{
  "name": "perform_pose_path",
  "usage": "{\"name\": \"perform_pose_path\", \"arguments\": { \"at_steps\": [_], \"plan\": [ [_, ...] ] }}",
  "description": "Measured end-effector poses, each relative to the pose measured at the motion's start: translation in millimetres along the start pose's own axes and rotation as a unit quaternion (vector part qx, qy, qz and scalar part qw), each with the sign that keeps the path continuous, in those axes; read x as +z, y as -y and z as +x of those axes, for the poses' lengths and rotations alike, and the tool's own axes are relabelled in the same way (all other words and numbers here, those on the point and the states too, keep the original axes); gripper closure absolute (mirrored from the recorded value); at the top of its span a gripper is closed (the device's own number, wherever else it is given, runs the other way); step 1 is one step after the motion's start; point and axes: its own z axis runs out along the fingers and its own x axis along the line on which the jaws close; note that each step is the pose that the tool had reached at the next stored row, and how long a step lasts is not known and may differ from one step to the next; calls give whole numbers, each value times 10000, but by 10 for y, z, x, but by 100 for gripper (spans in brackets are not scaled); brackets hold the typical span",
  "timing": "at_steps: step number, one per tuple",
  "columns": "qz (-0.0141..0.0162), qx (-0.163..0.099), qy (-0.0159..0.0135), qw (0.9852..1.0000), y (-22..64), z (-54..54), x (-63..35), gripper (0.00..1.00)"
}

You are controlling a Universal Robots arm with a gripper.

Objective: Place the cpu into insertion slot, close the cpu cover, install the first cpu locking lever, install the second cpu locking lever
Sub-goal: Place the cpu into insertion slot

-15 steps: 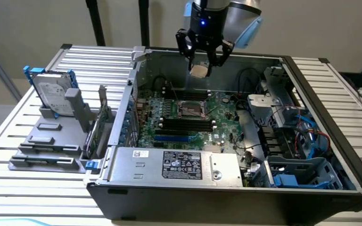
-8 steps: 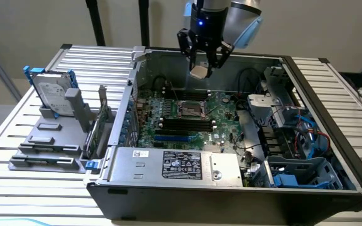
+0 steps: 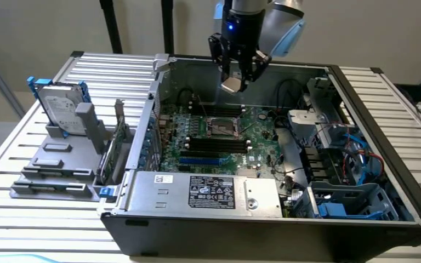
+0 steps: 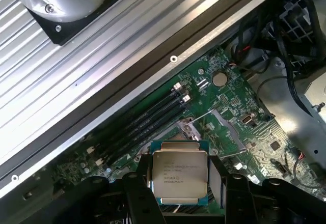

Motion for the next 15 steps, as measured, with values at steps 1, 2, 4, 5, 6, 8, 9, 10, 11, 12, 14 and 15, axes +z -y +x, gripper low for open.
{"name": "perform_pose_path", "arguments": {
  "at_steps": [1, 2, 4, 5, 6, 8, 9, 10, 11, 12, 14, 15],
  "plan": [
    [-2, 93, 8, 10000, 0, 0, 3, 45],
    [-4, 182, 16, 9998, 0, 0, 5, 45],
    [-7, 361, 32, 9993, 1, 0, 10, 45],
    [-8, 451, 40, 9990, 1, 0, 12, 45],
    [-11, 539, 48, 9985, 1, 0, 15, 45],
    [-15, 727, 65, 9973, 2, 0, 21, 45],
    [-16, 816, 73, 9966, 2, -1, 24, 45],
    [-18, 905, 81, 9959, 2, 0, 27, 45],
    [-20, 992, 88, 9950, 3, -1, 30, 45],
    [-21, 1084, 96, 9941, 3, -1, 34, 45],
    [-25, 1262, 112, 9919, 3, -1, 41, 45],
    [-27, 1355, 121, 9907, 4, -1, 44, 45]
  ]
}}
